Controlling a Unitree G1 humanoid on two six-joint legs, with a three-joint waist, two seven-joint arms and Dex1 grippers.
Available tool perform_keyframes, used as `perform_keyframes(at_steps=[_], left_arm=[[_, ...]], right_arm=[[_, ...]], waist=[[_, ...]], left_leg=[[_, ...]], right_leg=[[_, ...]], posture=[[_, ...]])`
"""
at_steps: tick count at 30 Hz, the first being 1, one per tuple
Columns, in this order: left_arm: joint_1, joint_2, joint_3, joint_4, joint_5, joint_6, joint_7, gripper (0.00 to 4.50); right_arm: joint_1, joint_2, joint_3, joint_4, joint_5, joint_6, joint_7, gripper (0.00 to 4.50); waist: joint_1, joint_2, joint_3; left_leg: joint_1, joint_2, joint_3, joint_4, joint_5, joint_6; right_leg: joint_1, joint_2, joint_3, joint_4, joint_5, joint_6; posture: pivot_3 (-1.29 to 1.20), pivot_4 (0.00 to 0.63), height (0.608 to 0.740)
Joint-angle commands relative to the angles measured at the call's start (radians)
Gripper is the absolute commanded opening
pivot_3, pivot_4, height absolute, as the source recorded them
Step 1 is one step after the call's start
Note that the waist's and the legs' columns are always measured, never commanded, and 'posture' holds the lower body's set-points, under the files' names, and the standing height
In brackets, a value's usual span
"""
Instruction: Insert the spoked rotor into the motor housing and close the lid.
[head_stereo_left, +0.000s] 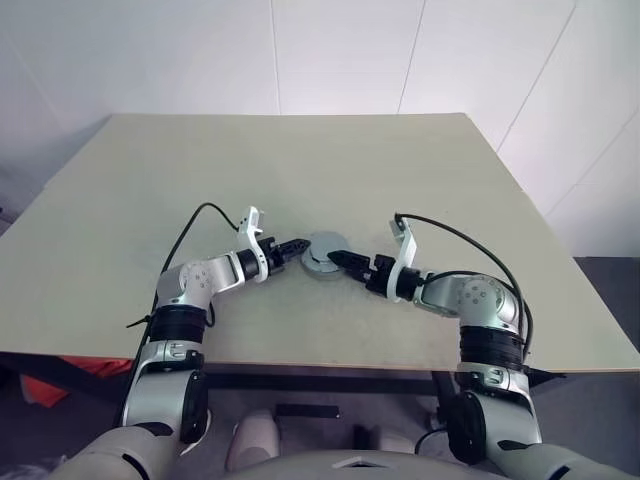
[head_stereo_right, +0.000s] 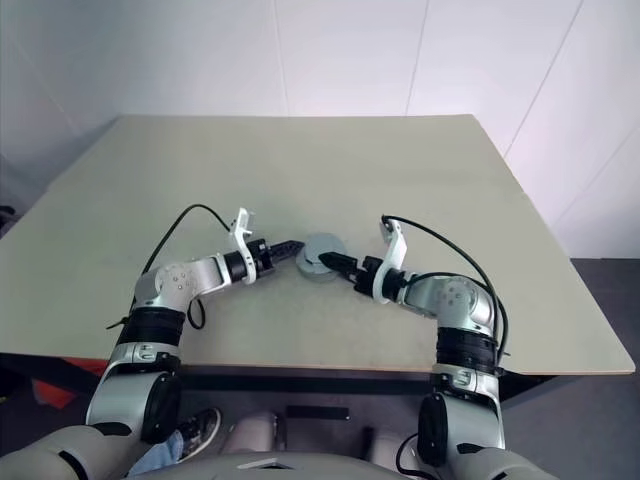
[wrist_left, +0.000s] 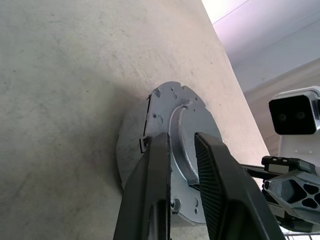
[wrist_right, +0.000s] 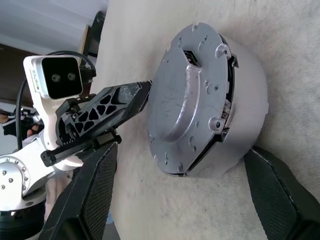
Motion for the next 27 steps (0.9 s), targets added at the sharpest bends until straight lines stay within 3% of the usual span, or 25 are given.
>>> perform_keyframes(at_steps=[1, 10, 13, 18, 27], left_arm=[[0.002, -0.011, -0.024, 0.017, 0.018, 0.009, 0.009, 0.86], [0.006, -0.011, -0.019, 0.011, 0.027, 0.006, 0.012, 0.86], [0.005, -0.013, -0.018, 0.013, 0.030, 0.003, 0.014, 0.86], [0.003, -0.016, -0.014, 0.022, 0.036, -0.005, 0.016, 0.86], [-0.003, -0.015, -0.002, 0.035, 0.046, -0.034, 0.010, 0.86]], right_arm=[[-0.035, 0.049, 0.043, 0.069, -0.029, -0.072, -0.029, 4.45], [-0.115, 0.077, 0.078, 0.212, -0.097, -0.250, -0.043, 4.45], [-0.124, 0.078, 0.084, 0.242, -0.107, -0.283, -0.041, 3.80], [-0.125, 0.069, 0.101, 0.230, -0.108, -0.299, -0.027, 2.26], [-0.139, 0.060, 0.084, 0.256, -0.098, -0.304, -0.036, 2.19]], waist=[[-0.004, 0.000, 0.000], [-0.027, -0.001, -0.001], [-0.028, -0.001, 0.000], [-0.025, 0.001, 0.000], [-0.020, 0.001, 0.000]], left_leg=[[0.000, 0.000, 0.000, 0.000, 0.000, 0.000], [0.002, 0.000, -0.001, -0.001, 0.000, 0.000], [0.002, 0.000, -0.001, -0.001, 0.000, 0.000], [0.002, -0.001, -0.001, -0.001, 0.000, 0.000], [-0.001, -0.001, -0.001, -0.001, 0.000, 0.000]], right_leg=[[0.000, 0.000, 0.000, 0.000, 0.000, 0.000], [-0.002, 0.000, 0.000, -0.001, 0.000, 0.000], [-0.002, 0.000, 0.000, -0.003, 0.000, 0.000], [-0.003, 0.000, 0.000, -0.007, 0.000, 0.001], [-0.002, -0.001, 0.000, -0.003, 0.000, 0.001]], posture=[[0.00, 0.000, 0.740], [0.00, 0.000, 0.740], [0.00, 0.000, 0.740], [0.00, 0.000, 0.740], [0.00, 0.000, 0.740]])
